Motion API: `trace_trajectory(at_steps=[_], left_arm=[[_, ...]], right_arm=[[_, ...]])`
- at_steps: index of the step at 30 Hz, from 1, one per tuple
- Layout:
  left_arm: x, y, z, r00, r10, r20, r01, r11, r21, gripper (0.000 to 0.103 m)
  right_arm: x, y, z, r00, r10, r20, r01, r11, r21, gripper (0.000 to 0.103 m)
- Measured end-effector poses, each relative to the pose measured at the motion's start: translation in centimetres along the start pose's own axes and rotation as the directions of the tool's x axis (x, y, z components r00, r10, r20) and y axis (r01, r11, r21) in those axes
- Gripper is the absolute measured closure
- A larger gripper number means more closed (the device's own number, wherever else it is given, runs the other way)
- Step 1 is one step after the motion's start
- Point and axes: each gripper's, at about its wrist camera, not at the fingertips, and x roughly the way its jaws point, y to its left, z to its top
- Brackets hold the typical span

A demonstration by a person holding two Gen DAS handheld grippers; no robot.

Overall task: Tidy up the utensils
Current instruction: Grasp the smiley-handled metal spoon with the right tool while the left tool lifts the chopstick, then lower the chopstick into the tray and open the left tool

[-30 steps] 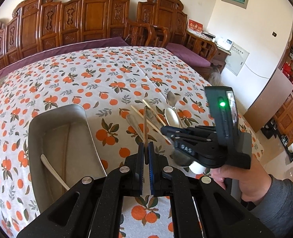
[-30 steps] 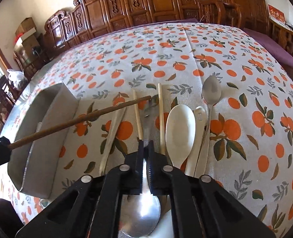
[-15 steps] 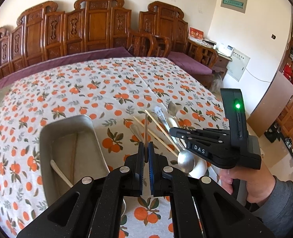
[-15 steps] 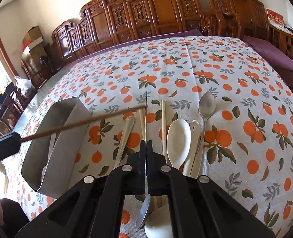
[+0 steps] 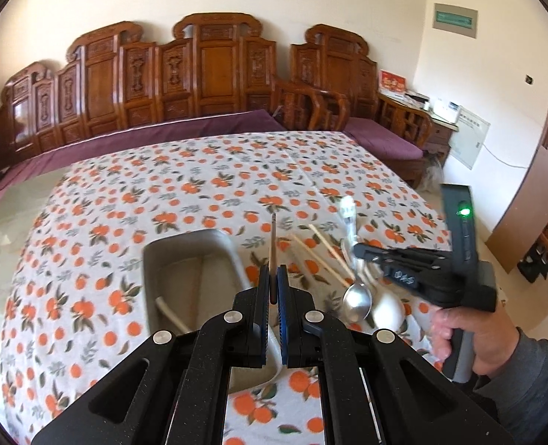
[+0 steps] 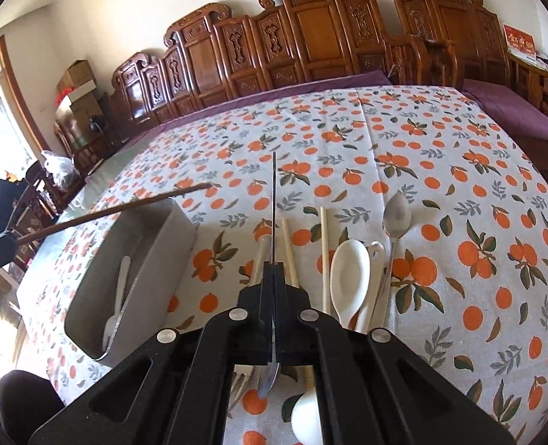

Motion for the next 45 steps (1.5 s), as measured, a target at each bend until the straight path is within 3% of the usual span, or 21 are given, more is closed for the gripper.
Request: trace_trajectory(at_steps=[7,12,18,24,30,37,45], left_arm=[[-0.9,2.6,-1.1,0.997,0.077,-0.005,-0.077,0.996,-0.045,0.1],[-0.3,4.1,-2.0,0.993,0.112,-0.028,-0.114,0.991,-0.069,0.1],[-0.4,4.3,-2.0,0.994,0.105,-0.009,-0.106,0.991,-0.084,0.1],[-0.7,3.7,-1.6,0.997,0.082,0.01,-0.081,0.994,-0.078,0.1],[-1.0,3.2,-1.5,0.997,0.072,0.027,-0.07,0.995,-0.064,0.1],[-0.6,4.0,-2.1,0.995,0.097,0.018,-0.096,0.993,-0.064,0.1],[1.6,5.3,-3.9,0.99,0.138,-0.028,-0.14,0.988,-0.068,0.1]], right_arm=[[-1.5,1.0,0.2,0.999,0.034,0.042,-0.033,0.999,-0.024,0.103],[-1.1,0.3,0.2,0.999,0.027,0.027,-0.026,1.0,-0.013,0.103],[0.5,-1.1,-0.1,1.0,0.001,-0.027,-0.002,1.0,-0.016,0.102],[3.4,-0.4,-0.6,0.995,0.001,-0.096,-0.006,0.999,-0.048,0.094],[6.6,0.7,-1.5,0.979,-0.088,-0.185,0.068,0.992,-0.11,0.09],[7.9,2.1,-1.4,0.968,-0.182,-0.171,0.144,0.967,-0.212,0.094],[6.4,3.1,-1.3,0.978,-0.134,-0.16,0.101,0.975,-0.196,0.096]])
